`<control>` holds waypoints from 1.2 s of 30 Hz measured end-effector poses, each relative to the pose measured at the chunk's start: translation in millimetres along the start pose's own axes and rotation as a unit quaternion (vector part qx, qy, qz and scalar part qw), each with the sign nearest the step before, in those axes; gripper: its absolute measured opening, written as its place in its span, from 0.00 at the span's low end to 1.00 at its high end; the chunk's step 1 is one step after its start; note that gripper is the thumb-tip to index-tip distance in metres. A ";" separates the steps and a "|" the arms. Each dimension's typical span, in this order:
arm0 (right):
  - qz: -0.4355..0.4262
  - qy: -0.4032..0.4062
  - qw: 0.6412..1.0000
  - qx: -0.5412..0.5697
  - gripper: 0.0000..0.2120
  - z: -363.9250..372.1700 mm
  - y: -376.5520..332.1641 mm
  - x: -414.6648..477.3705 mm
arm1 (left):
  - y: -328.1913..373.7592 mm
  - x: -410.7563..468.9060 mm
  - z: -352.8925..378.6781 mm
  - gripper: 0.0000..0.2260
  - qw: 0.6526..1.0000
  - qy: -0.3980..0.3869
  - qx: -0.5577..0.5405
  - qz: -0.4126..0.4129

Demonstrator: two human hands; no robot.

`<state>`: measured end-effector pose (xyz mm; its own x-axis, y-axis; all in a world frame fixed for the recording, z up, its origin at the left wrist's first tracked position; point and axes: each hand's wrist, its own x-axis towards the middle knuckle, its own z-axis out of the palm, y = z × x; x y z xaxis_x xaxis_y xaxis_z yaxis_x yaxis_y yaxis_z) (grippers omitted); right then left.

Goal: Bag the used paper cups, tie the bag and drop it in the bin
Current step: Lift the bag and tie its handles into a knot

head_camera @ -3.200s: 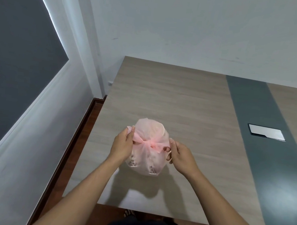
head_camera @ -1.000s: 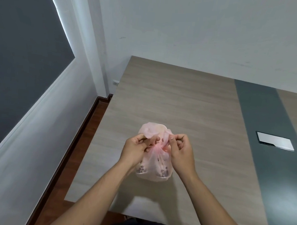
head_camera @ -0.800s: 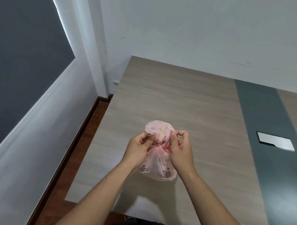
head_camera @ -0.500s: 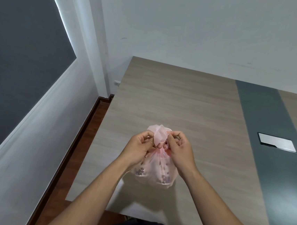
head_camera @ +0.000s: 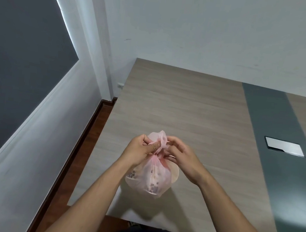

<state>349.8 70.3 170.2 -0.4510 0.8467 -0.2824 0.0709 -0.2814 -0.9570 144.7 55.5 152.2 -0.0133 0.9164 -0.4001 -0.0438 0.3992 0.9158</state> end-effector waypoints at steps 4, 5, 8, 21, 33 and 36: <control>-0.001 -0.036 0.999 -0.036 0.18 -5.5 -1.8 -2.3 | -4.5 3.3 -10.3 0.13 0.998 -0.066 0.017 -0.013; -0.002 -0.032 0.998 -0.046 0.15 -6.1 -1.8 -2.1 | -4.7 3.9 -12.4 0.13 0.997 -0.071 0.034 -0.014; -0.003 0.009 0.999 -0.045 0.16 -4.4 2.3 2.5 | -8.0 5.9 -17.2 0.13 0.996 -0.082 0.044 -0.014; -0.011 0.166 0.979 -0.120 0.17 4.9 13.2 13.1 | 4.8 -8.7 -13.8 0.13 0.994 -0.097 0.025 0.038; 0.014 0.215 0.954 -0.209 0.15 6.5 15.5 12.1 | 13.4 -12.7 0.2 0.16 0.937 -0.018 0.305 0.169; 0.019 0.193 0.957 -0.218 0.30 5.5 14.0 8.6 | 13.7 -12.1 3.4 0.16 0.932 0.005 0.319 0.174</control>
<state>341.9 71.2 154.8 -0.0852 0.9667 -0.2414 0.4830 -0.1719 -0.8586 147.7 50.0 169.7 0.0746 0.9946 -0.0725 0.5670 0.0175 0.8235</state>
